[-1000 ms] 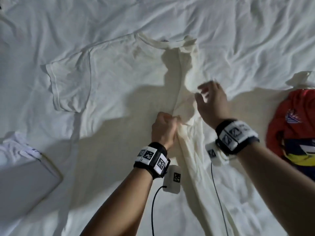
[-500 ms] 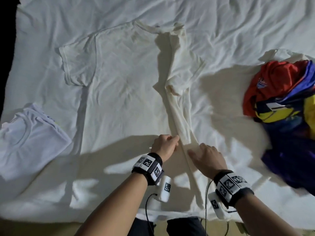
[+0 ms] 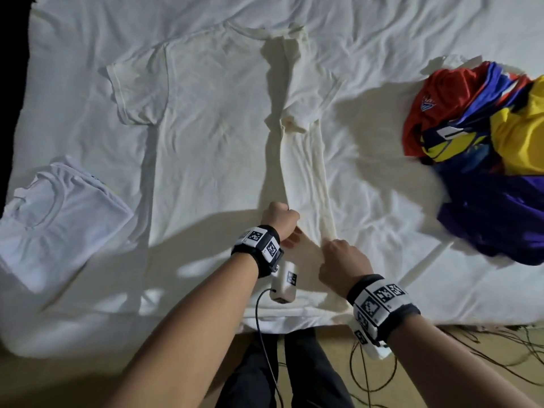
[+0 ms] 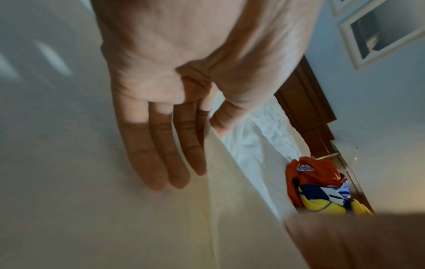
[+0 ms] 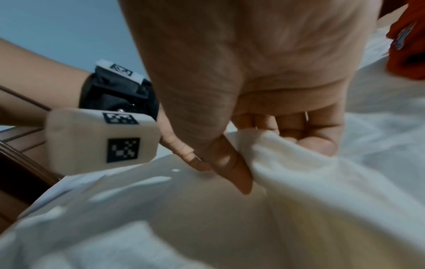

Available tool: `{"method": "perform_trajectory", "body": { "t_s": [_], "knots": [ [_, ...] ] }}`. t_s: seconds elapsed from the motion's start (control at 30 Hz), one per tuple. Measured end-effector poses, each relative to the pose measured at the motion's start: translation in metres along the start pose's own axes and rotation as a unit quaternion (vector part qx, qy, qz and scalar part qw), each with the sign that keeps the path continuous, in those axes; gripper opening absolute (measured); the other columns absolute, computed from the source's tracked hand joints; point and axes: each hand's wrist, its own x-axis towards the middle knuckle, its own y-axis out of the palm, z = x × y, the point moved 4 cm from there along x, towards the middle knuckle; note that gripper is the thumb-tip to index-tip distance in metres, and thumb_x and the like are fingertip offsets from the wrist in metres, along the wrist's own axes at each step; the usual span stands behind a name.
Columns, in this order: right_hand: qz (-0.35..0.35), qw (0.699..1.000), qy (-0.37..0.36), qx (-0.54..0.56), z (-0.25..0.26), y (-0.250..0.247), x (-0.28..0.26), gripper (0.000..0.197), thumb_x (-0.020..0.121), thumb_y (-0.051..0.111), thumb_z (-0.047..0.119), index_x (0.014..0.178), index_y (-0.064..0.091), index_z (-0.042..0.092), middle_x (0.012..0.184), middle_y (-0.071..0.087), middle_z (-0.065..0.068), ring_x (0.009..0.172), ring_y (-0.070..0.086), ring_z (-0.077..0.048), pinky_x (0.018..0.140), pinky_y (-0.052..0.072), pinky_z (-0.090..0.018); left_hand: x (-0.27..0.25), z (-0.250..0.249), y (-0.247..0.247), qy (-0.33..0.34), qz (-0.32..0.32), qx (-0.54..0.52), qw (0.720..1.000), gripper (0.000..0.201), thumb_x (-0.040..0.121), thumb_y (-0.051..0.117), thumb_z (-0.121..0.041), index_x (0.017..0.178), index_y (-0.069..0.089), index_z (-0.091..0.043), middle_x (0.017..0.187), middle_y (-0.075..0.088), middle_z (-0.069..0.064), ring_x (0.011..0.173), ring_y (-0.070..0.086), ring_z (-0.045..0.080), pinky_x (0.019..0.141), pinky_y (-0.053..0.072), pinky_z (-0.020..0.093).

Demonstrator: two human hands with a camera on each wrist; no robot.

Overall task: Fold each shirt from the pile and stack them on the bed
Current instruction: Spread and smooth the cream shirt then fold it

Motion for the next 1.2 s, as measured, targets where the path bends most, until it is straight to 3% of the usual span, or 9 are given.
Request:
{"method": "perform_trajectory", "body": {
  "t_s": [0.1, 0.27, 0.4, 0.53, 0.67, 0.77, 0.87, 1.07, 1.2],
  "knots": [
    [0.005, 0.995, 0.006, -0.099, -0.001, 0.006, -0.023, 0.007, 0.082, 0.056, 0.012, 0.082, 0.052, 0.018, 0.073, 0.049, -0.001, 0.086, 0.054, -0.025, 0.085, 0.048, -0.037, -0.004, 0.009, -0.003, -0.001, -0.007, 0.001, 1.0, 0.035, 0.099, 0.051, -0.002, 0.066, 0.041, -0.009, 0.028, 0.038, -0.007, 0.024, 0.042, 0.006, 0.028, 0.03, 0.015],
    [-0.047, 0.991, -0.01, -0.126, 0.01, 0.017, -0.045, 0.008, 0.079, 0.05, 0.01, 0.08, 0.053, 0.018, 0.065, 0.05, 0.004, 0.071, 0.053, -0.022, 0.108, 0.034, -0.041, -0.012, 0.022, 0.001, 0.018, -0.001, -0.031, 0.999, 0.04, 0.096, 0.059, -0.002, 0.061, 0.041, -0.01, 0.03, 0.04, -0.007, 0.026, 0.044, 0.007, 0.03, 0.035, 0.018],
    [-0.042, 0.997, -0.027, -0.059, 0.024, 0.033, -0.052, 0.01, 0.084, 0.05, 0.004, 0.089, 0.048, 0.012, 0.069, 0.041, 0.002, 0.064, 0.048, -0.027, 0.063, 0.041, -0.033, -0.02, 0.036, 0.005, 0.01, 0.015, -0.039, 0.999, 0.03, 0.088, 0.071, -0.009, 0.063, 0.053, -0.008, 0.052, 0.059, 0.005, 0.048, 0.065, 0.024, 0.041, 0.053, 0.029],
    [-0.013, 0.999, -0.042, -0.006, 0.031, 0.055, -0.051, 0.004, 0.092, 0.05, 0.013, 0.09, 0.053, 0.012, 0.081, 0.051, -0.003, 0.075, 0.06, -0.031, 0.06, 0.043, -0.033, -0.018, 0.054, 0.004, 0.03, -0.027, -0.009, 0.999, 0.034, 0.086, 0.069, -0.016, 0.059, 0.049, -0.015, 0.057, 0.054, -0.001, 0.06, 0.054, 0.022, 0.056, 0.043, 0.024],
    [-0.029, 0.986, -0.003, 0.163, 0.015, 0.061, -0.045, 0.044, 0.098, 0.043, 0.038, 0.064, 0.054, 0.014, 0.064, 0.057, -0.001, 0.057, 0.052, -0.021, 0.059, 0.046, -0.035, -0.02, 0.062, 0.007, 0.025, -0.04, -0.017, 0.999, 0.04, 0.078, 0.071, -0.032, 0.056, 0.04, -0.018, 0.054, 0.042, 0.0, 0.059, 0.044, 0.021, 0.057, 0.039, 0.03],
    [-0.19, 0.937, 0.081, 0.28, -0.018, 0.045, -0.028, 0.022, 0.1, 0.048, 0.03, 0.097, 0.067, 0.019, 0.097, 0.068, -0.005, 0.089, 0.061, -0.024, 0.076, 0.048, -0.035, -0.023, 0.061, 0.008, 0.044, -0.047, -0.005, 0.998, 0.05, 0.087, 0.071, -0.031, 0.056, 0.034, -0.019, 0.048, 0.032, -0.007, 0.055, 0.033, 0.021, 0.054, 0.026, 0.029],
    [-0.164, 0.922, 0.141, 0.321, -0.031, 0.05, -0.009, 0.04, 0.101, 0.048, 0.038, 0.136, 0.049, 0.017, 0.125, 0.063, -0.01, 0.118, 0.056, -0.03, 0.098, 0.045, -0.043, -0.022, 0.064, 0.011, 0.059, -0.064, 0.02, 0.996, 0.046, 0.089, 0.067, -0.024, 0.059, 0.033, -0.016, 0.053, 0.034, -0.001, 0.058, 0.033, 0.025, 0.055, 0.025, 0.033],
    [-0.151, 0.952, 0.182, 0.194, -0.037, 0.066, 0.0, 0.021, 0.093, 0.051, 0.028, 0.114, 0.047, 0.027, 0.11, 0.069, -0.003, 0.111, 0.051, -0.027, 0.099, 0.03, -0.045, -0.017, 0.074, 0.001, 0.046, -0.113, 0.1, 0.987, 0.039, 0.091, 0.061, -0.026, 0.063, 0.037, -0.012, 0.06, 0.046, 0.006, 0.065, 0.041, 0.032, 0.059, 0.036, 0.034],
    [-0.256, 0.95, 0.093, 0.152, -0.024, 0.056, 0.004, 0.044, 0.091, 0.054, 0.029, 0.133, 0.045, 0.021, 0.145, 0.044, -0.013, 0.136, 0.036, -0.036, 0.111, 0.031, -0.048, -0.017, 0.056, 0.0, 0.05, -0.124, 0.2, 0.971, 0.048, 0.096, 0.046, -0.055, 0.07, 0.052, -0.015, 0.074, 0.061, 0.003, 0.076, 0.056, 0.033, 0.071, 0.047, 0.037]
  ]
}}
